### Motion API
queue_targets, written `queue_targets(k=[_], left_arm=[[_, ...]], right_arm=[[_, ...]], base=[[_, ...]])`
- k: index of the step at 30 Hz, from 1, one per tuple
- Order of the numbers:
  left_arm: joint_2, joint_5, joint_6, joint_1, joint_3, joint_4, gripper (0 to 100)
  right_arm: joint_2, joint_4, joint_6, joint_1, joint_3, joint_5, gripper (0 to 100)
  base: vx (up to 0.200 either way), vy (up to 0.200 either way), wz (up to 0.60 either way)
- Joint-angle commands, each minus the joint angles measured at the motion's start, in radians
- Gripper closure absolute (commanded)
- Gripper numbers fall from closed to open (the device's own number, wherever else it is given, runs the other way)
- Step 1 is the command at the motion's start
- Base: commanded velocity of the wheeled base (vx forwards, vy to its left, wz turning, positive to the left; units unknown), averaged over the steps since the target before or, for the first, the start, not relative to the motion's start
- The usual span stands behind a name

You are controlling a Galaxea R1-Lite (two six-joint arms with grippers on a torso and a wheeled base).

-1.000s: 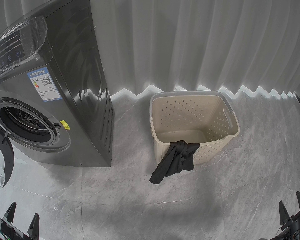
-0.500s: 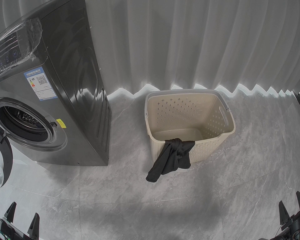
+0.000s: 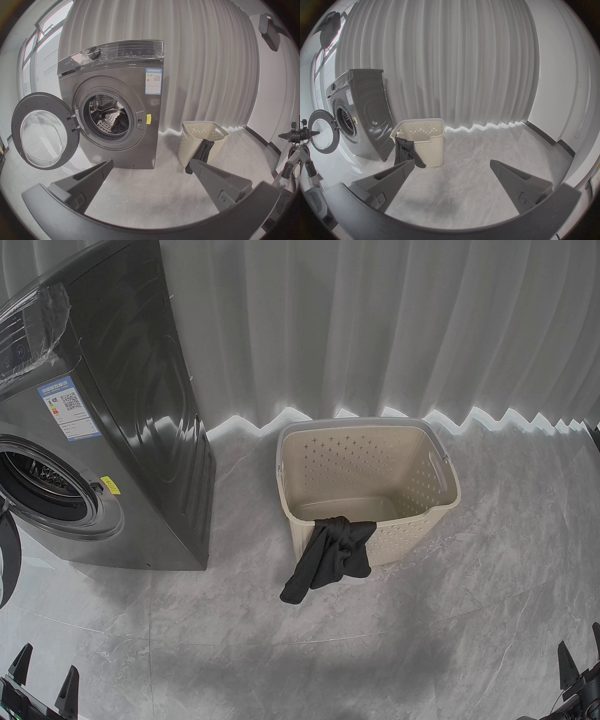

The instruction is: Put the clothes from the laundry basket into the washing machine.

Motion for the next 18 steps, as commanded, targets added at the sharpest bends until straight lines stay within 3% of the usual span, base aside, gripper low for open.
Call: queue_targets(k=[1, 5, 11, 14, 17, 18], left_arm=[[-0.016, -0.001, 0.002, 0.0, 0.018, -0.001, 0], [-0.016, -0.001, 0.001, -0.002, 0.018, 0.0, 0], [-0.016, -0.001, 0.002, 0.0, 0.018, 0.0, 0], [-0.016, -0.001, 0.001, -0.002, 0.018, 0.0, 0], [-0.016, -0.001, 0.001, -0.002, 0.018, 0.0, 0], [-0.016, -0.001, 0.002, -0.002, 0.018, 0.0, 0]], right_arm=[[-0.016, 0.0, -0.002, 0.0, 0.018, 0.0, 0], [-0.016, 0.0, -0.002, 0.0, 0.018, 0.002, 0], [-0.016, 0.002, 0.01, 0.0, 0.018, 0.0, 0], [-0.016, -0.009, 0.012, -0.001, 0.013, 0.002, 0], [-0.016, -0.044, 0.012, 0.002, -0.054, 0.005, 0], [0.03, -0.051, 0.015, 0.005, -0.162, 0.009, 0]], base=[[0.0, 0.0, 0.0], [0.0, 0.0, 0.0], [0.2, 0.0, 0.0], [0.0, 0.0, 0.0], [0.0, 0.0, 0.0], [0.0, 0.0, 0.0]])
